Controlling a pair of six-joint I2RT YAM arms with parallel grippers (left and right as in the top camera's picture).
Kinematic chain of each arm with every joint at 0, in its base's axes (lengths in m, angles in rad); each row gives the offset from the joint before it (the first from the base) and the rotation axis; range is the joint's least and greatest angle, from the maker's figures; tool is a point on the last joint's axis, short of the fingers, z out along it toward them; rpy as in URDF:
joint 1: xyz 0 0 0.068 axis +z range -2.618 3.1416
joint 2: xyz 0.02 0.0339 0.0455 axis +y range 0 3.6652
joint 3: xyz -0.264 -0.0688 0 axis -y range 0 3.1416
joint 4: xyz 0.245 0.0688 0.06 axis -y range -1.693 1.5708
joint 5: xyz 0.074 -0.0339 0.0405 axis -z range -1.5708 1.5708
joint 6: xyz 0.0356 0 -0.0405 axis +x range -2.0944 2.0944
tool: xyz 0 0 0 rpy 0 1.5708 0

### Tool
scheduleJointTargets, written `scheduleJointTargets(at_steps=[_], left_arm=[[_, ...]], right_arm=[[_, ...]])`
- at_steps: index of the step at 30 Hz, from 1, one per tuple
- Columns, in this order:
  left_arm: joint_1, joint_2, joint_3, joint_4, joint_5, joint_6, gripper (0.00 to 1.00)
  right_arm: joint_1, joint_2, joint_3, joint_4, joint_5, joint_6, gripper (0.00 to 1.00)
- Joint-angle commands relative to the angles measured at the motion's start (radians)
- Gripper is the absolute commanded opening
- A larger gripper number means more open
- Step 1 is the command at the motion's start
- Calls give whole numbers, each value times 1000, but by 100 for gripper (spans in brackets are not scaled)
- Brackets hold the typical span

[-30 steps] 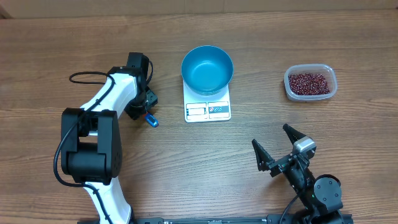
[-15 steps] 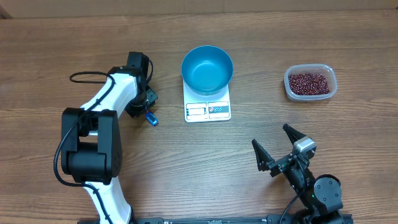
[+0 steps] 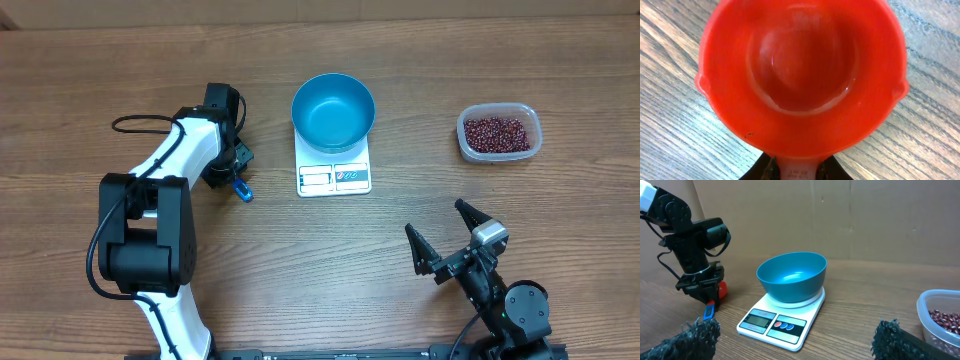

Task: Scoop item into bowl and weigh 150g on scale
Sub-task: 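Close the left gripper on the blue handle of the red cup, then lift the red cup with the left gripper toward the teal bowl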

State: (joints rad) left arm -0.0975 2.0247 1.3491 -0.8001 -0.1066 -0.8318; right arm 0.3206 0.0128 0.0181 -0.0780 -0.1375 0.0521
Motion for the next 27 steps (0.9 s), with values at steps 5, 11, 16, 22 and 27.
scheduleJointTargets(at_steps=[5, 11, 16, 22, 27], left_arm=[[8, 42, 89, -18, -5, 21, 11], [8, 42, 239, -26, -5, 123, 7], [8, 42, 386, -37, 26, 231, 5], [8, 42, 537, -93, 60, 322, 4], [8, 42, 572, -93, 129, 379, 3]], right_arm=[[-3, -10, -10, 5, 10, 4, 100], [-3, -10, -10, 5, 10, 4, 100], [-3, -10, -10, 5, 10, 4, 100], [-3, -10, -10, 5, 10, 4, 100], [-3, -10, -10, 5, 10, 4, 100]])
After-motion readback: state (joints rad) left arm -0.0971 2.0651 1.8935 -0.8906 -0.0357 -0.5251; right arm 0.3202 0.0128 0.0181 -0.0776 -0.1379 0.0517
